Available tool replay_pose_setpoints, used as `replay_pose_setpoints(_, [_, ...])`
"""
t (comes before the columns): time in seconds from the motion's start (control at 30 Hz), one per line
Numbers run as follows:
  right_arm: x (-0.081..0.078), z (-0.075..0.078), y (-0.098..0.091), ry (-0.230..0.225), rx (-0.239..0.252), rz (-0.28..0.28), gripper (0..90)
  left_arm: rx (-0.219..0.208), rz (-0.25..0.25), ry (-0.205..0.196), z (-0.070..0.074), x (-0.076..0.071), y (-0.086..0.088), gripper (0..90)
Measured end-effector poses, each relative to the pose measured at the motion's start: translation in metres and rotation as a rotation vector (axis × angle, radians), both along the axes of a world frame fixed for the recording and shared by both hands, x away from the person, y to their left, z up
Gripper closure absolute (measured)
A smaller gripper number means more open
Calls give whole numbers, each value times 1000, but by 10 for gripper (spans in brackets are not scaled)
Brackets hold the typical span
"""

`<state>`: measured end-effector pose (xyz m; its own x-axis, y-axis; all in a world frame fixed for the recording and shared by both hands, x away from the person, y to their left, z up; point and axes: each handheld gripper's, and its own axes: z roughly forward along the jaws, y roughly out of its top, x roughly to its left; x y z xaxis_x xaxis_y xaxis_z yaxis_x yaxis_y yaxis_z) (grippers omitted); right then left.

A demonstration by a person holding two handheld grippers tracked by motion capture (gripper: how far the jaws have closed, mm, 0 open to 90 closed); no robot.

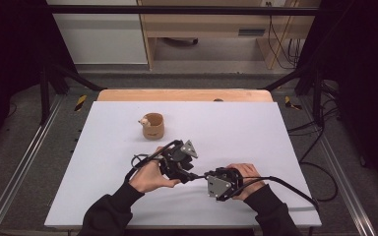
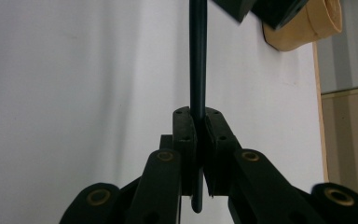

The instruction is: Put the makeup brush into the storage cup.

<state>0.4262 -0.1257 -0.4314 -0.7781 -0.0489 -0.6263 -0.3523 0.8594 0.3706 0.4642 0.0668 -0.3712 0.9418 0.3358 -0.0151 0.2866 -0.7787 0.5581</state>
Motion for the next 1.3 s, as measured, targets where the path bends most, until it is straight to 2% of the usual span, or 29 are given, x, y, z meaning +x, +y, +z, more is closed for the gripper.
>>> replay_pose_setpoints(0.03, [1, 1, -1, 8, 3, -8, 848, -8, 3, -18, 2, 0, 3, 498])
replay_pose_setpoints(0.07, [1, 1, -1, 8, 3, -8, 848, -12, 1, -31, 3, 0, 6, 498])
replay_pose_setpoints(0.2, [3, 0, -4, 21, 33, -33, 848, -85, 44, -84, 7, -2, 22, 397])
replay_pose_setpoints(0.27, [3, 0, -7, 36, 45, -51, 848, -97, 58, -109, 8, -2, 30, 356])
replay_pose_setpoints(0.33, [5, 0, -11, 40, 53, -62, 848, -133, 79, -125, 8, -3, 39, 320])
replay_pose_setpoints(0.5, [7, 0, -20, 74, 107, -102, 848, -225, 137, -156, 4, -7, 60, 265])
replay_pose_setpoints(0.67, [7, -3, -26, 118, 151, -148, 847, -293, 193, -163, -5, -10, 74, 243])
replay_pose_setpoints(0.7, [7, -3, -28, 134, 173, -161, 847, -303, 202, -166, -6, -10, 77, 241])
replay_pose_setpoints(0.8, [7, -3, -30, 142, 189, -170, 847, -332, 225, -170, -11, -12, 82, 238])
replay_pose_setpoints(1.0, [6, -1, -33, 178, 258, -197, 848, -389, 278, -161, -22, -13, 90, 231])
replay_pose_setpoints(1.17, [6, -1, -32, 220, 307, -222, 848, -434, 308, -149, -30, -14, 95, 226])
replay_pose_setpoints(1.23, [7, -1, -32, 223, 311, -223, 848, -452, 322, -146, -34, -15, 97, 225])
replay_pose_setpoints(1.3, [7, -1, -32, 242, 338, -236, 848, -447, 330, -144, -35, -15, 98, 226])
